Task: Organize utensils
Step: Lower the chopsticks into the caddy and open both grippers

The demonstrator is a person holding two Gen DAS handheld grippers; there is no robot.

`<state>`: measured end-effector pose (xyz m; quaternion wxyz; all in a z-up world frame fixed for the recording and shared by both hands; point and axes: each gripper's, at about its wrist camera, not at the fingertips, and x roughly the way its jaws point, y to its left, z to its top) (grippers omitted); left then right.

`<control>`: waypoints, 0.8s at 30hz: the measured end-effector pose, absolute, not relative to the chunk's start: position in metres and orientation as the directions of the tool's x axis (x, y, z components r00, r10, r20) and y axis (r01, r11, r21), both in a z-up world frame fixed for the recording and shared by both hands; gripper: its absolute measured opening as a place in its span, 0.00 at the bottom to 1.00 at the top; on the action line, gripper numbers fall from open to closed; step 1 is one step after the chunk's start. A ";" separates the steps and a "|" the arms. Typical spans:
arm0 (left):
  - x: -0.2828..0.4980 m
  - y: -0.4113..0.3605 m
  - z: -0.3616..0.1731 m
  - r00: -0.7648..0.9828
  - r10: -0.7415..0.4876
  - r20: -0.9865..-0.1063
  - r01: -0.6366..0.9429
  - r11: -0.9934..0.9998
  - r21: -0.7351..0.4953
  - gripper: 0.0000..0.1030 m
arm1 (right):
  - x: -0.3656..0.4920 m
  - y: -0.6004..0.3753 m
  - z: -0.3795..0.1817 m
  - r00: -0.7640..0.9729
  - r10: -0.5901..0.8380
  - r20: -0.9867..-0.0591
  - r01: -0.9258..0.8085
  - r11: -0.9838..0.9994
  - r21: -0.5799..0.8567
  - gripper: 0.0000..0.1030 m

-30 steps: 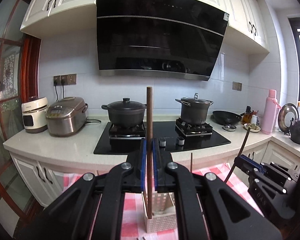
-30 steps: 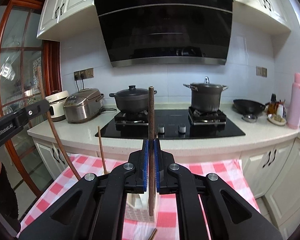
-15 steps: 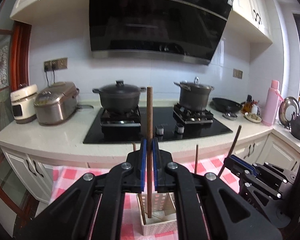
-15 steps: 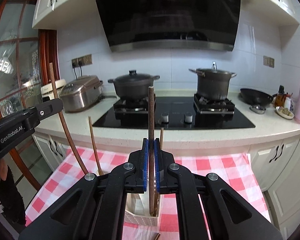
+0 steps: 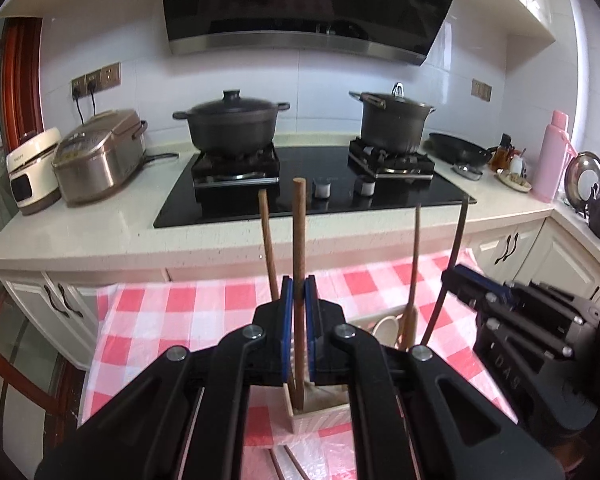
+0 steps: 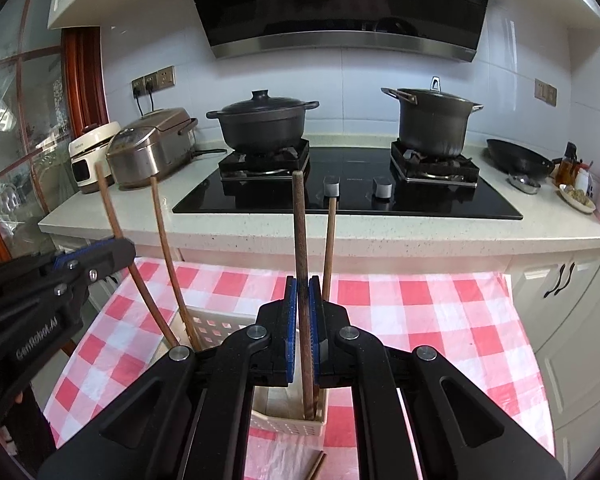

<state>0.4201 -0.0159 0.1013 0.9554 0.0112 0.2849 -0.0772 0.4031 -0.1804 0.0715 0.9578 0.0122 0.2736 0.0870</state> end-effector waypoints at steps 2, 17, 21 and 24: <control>0.421 -0.014 0.093 0.826 -0.130 -0.549 0.144 0.989 -0.017 0.06 | 0.406 -0.182 0.070 0.832 0.182 -0.523 -0.157 0.983 0.092 0.06; 0.399 0.001 0.081 0.876 -0.027 -0.481 0.051 0.998 0.036 0.49 | 0.388 -0.194 0.066 0.849 0.206 -0.487 -0.161 0.978 0.133 0.42; 0.375 0.009 0.074 0.896 0.008 -0.445 0.014 0.999 0.045 0.74 | 0.361 -0.202 0.056 0.854 0.217 -0.472 -0.167 0.975 0.145 0.42; 0.353 0.017 0.064 0.907 0.042 -0.418 -0.025 0.999 0.046 0.89 | 0.341 -0.208 0.039 0.850 0.225 -0.476 -0.166 0.973 0.163 0.42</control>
